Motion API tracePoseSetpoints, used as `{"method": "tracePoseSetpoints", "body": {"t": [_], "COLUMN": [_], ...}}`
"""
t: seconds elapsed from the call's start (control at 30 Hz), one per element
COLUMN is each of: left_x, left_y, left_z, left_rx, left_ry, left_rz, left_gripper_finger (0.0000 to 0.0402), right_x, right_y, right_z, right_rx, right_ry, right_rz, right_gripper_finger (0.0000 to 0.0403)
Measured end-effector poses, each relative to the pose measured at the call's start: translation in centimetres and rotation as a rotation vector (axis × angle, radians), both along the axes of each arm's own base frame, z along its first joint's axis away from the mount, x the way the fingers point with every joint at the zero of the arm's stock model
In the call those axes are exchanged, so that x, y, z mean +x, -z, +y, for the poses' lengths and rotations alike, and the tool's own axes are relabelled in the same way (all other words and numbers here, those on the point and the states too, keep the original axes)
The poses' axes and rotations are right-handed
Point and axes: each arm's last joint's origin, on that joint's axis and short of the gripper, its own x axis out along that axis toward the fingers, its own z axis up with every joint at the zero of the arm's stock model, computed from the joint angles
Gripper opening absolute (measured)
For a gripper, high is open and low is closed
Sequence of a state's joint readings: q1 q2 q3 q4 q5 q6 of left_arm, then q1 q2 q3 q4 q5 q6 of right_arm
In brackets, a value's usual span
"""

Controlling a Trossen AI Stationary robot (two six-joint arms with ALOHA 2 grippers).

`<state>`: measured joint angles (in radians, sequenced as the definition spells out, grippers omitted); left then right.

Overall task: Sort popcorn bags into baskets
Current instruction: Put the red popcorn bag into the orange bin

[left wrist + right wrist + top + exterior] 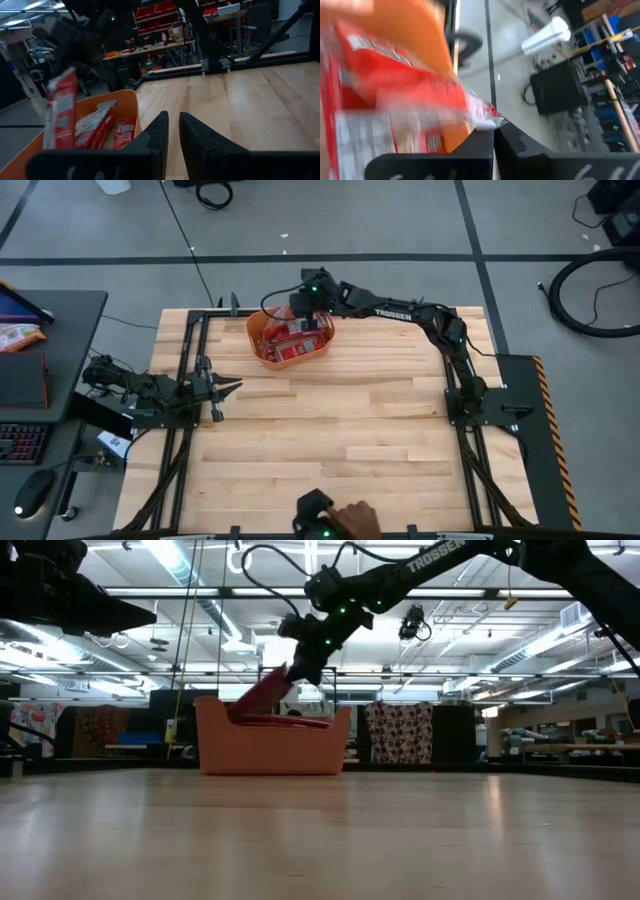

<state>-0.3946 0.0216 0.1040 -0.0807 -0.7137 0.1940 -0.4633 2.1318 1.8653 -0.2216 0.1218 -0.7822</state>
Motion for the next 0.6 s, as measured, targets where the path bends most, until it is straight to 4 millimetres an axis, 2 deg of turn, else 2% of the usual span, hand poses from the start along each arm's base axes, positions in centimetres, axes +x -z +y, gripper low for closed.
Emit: {"method": "tracePoseSetpoints", "body": {"t": [0.3, 0.6], "left_x": [0.0, 0.0], "left_y": [0.0, 0.0], "left_z": [0.0, 0.0], "left_rx": [-0.001, -0.001], "left_ry": [0.000, 0.000], "left_rz": [0.000, 0.000], "left_gripper_finger": [0.0050, 0.0050], "right_x": [-1.9, -2.7], "right_y": [1.4, 2.5], "right_z": [-1.0, -0.3], "right_rx": [-0.030, 0.016], "right_ry": [0.138, 0.139], "right_rz": [0.256, 0.406], "right_gripper_finger": [0.0007, 0.0023]}}
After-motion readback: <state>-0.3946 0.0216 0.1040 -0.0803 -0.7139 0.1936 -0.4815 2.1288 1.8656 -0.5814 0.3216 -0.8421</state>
